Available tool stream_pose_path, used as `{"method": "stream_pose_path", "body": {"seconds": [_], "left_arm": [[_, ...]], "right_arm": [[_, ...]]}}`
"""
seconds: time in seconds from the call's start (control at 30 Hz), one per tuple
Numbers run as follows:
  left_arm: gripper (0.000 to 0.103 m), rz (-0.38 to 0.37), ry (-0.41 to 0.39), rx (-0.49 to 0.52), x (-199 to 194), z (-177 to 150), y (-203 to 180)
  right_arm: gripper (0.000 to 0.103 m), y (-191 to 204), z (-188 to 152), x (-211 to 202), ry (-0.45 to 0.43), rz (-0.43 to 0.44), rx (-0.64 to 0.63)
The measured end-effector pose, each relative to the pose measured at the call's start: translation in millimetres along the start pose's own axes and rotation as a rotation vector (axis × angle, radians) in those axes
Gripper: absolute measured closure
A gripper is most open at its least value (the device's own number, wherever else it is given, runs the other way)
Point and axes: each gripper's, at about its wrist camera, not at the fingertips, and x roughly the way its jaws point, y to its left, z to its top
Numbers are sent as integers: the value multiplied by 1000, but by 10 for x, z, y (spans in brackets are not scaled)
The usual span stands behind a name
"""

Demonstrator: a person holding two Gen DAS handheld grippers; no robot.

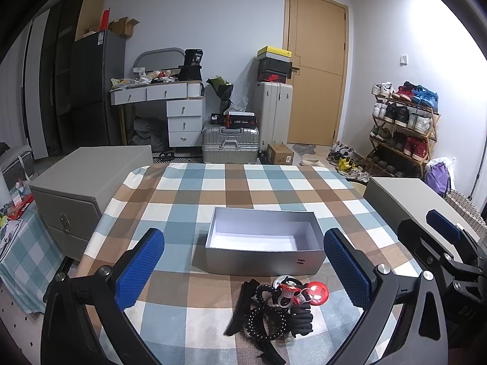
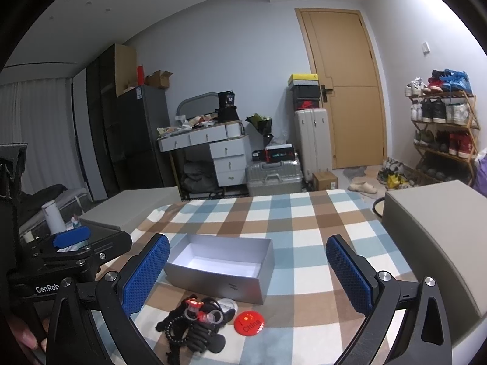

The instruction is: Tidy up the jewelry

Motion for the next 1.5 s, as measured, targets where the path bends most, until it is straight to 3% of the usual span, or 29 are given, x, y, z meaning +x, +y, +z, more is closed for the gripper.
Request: {"method": "stream_pose_path", "body": {"seconds": [1.23, 1.5], "left_arm": [[1, 2, 24, -18, 13, -74, 115], [1, -72, 56, -37, 83, -73, 207]], "right_arm": [[0, 40, -62, 66, 37, 8, -14], [0, 31, -116, 131, 64, 43, -23]]}}
